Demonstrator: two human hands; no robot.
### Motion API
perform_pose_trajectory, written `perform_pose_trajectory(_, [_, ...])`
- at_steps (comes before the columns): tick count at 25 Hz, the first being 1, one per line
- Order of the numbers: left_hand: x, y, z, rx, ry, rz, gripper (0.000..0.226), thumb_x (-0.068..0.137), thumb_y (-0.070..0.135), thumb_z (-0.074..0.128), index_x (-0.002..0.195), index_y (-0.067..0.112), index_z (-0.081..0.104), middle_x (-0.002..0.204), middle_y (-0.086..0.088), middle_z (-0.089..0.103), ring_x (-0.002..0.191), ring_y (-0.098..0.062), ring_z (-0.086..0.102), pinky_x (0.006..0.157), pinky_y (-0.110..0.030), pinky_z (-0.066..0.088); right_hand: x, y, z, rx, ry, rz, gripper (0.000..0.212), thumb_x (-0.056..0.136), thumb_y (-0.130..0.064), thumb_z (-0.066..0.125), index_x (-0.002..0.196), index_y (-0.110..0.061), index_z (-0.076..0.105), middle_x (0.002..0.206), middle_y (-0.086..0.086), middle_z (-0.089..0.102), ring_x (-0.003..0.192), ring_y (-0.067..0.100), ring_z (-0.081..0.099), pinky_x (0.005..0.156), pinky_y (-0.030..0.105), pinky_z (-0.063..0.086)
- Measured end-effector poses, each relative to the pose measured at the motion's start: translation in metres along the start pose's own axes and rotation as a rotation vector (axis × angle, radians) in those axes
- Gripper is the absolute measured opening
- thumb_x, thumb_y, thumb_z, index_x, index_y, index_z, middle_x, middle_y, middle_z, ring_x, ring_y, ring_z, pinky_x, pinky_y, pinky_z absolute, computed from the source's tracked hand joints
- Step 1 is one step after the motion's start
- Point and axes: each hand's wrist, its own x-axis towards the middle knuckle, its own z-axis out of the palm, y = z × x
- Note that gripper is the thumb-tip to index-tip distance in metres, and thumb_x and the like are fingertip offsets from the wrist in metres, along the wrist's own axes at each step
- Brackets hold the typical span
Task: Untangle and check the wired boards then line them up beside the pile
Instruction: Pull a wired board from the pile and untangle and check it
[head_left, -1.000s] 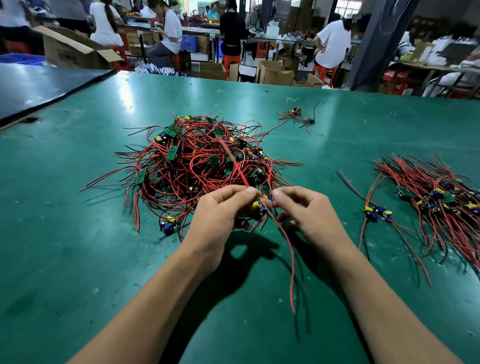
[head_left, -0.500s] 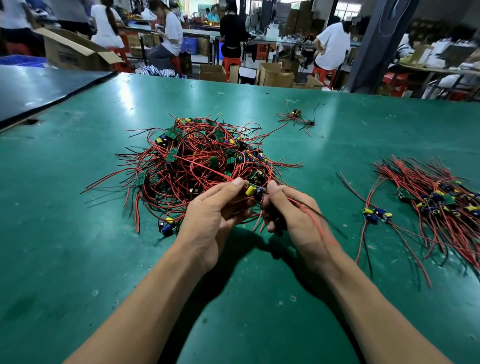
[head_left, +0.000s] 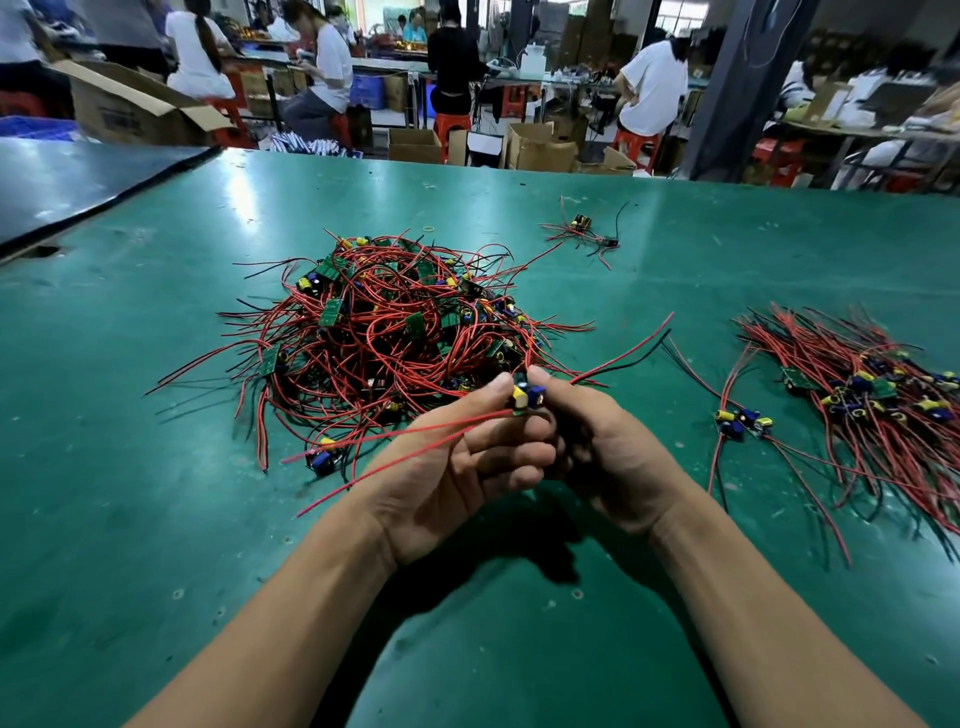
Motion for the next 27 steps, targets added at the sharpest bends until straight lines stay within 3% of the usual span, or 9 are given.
perform_pose_trajectory(2, [0.001, -0.003, -0.001, 0.054, 0.0, 0.033, 0.023, 0.069, 0.031, 0.072, 0.078, 0.012, 0.079, 0.083, -0.01, 0.076, 0.067, -0.017, 0.073, 0.058, -0.026, 0.058, -0.001, -0.001, 0.0, -0.03, 0.015, -0.021, 0.034, 0.084, -0.05, 0.063, 0.073, -0.019, 0.053, 0.054, -0.005, 0.043, 0.047, 0.009, 0.034, 0.059, 0.034, 0.012])
perform_pose_trajectory(5, [0.002, -0.01, 0.0, 0.096, -0.03, 0.072, 0.006, 0.073, 0.019, 0.073, 0.079, 0.018, 0.075, 0.092, -0.017, 0.075, 0.077, -0.025, 0.074, 0.064, -0.03, 0.059, -0.003, -0.001, 0.001, -0.031, 0.126, -0.053, 0.038, 0.083, -0.046, 0.068, 0.066, -0.02, 0.047, 0.048, -0.004, 0.04, 0.036, 0.01, 0.034, 0.042, 0.02, 0.03])
perform_pose_trajectory(8, [0.003, -0.013, 0.001, 0.144, -0.045, 0.078, 0.01, 0.072, 0.014, 0.078, 0.08, 0.019, 0.073, 0.095, -0.018, 0.074, 0.082, -0.029, 0.074, 0.069, -0.031, 0.06, -0.001, 0.001, 0.002, -0.068, 0.193, -0.093, 0.04, 0.081, -0.041, 0.074, 0.064, -0.02, 0.044, 0.048, -0.005, 0.036, 0.036, 0.008, 0.029, 0.038, 0.016, 0.028])
perform_pose_trajectory(11, [0.005, -0.013, -0.002, 0.162, -0.029, 0.069, 0.021, 0.071, 0.012, 0.075, 0.09, 0.017, 0.07, 0.095, -0.019, 0.074, 0.08, -0.028, 0.074, 0.075, -0.032, 0.058, 0.0, 0.002, 0.0, -0.146, 0.211, -0.118, 0.043, 0.079, -0.045, 0.078, 0.07, -0.013, 0.05, 0.051, -0.003, 0.04, 0.037, 0.007, 0.032, 0.038, 0.016, 0.03])
perform_pose_trajectory(14, [0.006, -0.015, -0.002, 0.203, -0.039, 0.043, 0.033, 0.071, 0.005, 0.076, 0.102, 0.011, 0.066, 0.096, -0.02, 0.074, 0.077, -0.028, 0.074, 0.073, -0.031, 0.058, -0.002, 0.007, -0.005, -0.131, 0.202, -0.07, 0.035, 0.083, -0.045, 0.075, 0.073, -0.019, 0.054, 0.055, -0.003, 0.047, 0.04, 0.008, 0.04, 0.038, 0.017, 0.035])
perform_pose_trajectory(17, [0.006, -0.017, -0.001, 0.197, -0.045, 0.03, 0.035, 0.076, 0.011, 0.07, 0.11, 0.006, 0.069, 0.1, -0.021, 0.073, 0.08, -0.031, 0.073, 0.07, -0.033, 0.061, -0.002, 0.01, -0.007, -0.178, 0.149, -0.086, 0.03, 0.091, -0.042, 0.069, 0.082, -0.013, 0.071, 0.067, 0.005, 0.062, 0.051, 0.014, 0.054, 0.044, 0.021, 0.044])
perform_pose_trajectory(20, [0.008, -0.017, -0.002, 0.19, 0.022, 0.056, 0.026, 0.077, 0.017, 0.069, 0.1, 0.005, 0.071, 0.093, -0.018, 0.072, 0.072, -0.026, 0.072, 0.067, -0.033, 0.059, -0.003, 0.009, -0.003, -0.144, 0.137, -0.088, 0.039, 0.089, -0.046, 0.069, 0.091, -0.007, 0.076, 0.077, 0.015, 0.068, 0.062, 0.022, 0.061, 0.052, 0.026, 0.051])
perform_pose_trajectory(23, [0.01, -0.018, -0.003, 0.212, 0.11, 0.089, 0.006, 0.081, 0.006, 0.067, 0.083, 0.008, 0.073, 0.085, -0.016, 0.073, 0.066, -0.025, 0.072, 0.062, -0.031, 0.059, -0.002, 0.01, 0.0, -0.12, 0.134, -0.04, 0.04, 0.088, -0.047, 0.068, 0.096, -0.008, 0.077, 0.084, 0.017, 0.072, 0.067, 0.025, 0.065, 0.058, 0.031, 0.057])
perform_pose_trajectory(27, [0.01, -0.017, -0.004, 0.226, 0.109, 0.071, 0.015, 0.086, -0.003, 0.059, 0.098, -0.004, 0.068, 0.088, -0.024, 0.072, 0.072, -0.032, 0.073, 0.068, -0.036, 0.06, -0.002, 0.006, 0.0, -0.108, 0.113, 0.005, 0.038, 0.092, -0.048, 0.064, 0.094, -0.013, 0.079, 0.079, 0.01, 0.074, 0.06, 0.019, 0.065, 0.055, 0.028, 0.056])
